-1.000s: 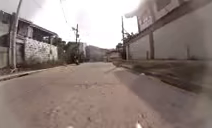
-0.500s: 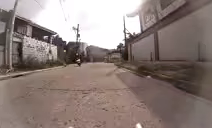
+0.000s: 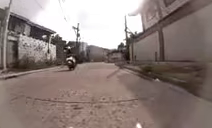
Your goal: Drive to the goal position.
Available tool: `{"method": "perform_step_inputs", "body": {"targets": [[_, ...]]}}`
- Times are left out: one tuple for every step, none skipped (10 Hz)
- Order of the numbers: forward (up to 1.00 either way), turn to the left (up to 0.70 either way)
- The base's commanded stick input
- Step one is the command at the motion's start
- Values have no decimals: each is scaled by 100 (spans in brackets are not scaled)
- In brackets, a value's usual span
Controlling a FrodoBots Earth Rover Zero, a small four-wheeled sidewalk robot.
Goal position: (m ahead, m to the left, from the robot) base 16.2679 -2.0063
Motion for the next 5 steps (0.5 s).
{"method": "perform_step_inputs", "body": {"targets": [[100,0],[100,0],[100,0],[100,0],[100,0]]}}
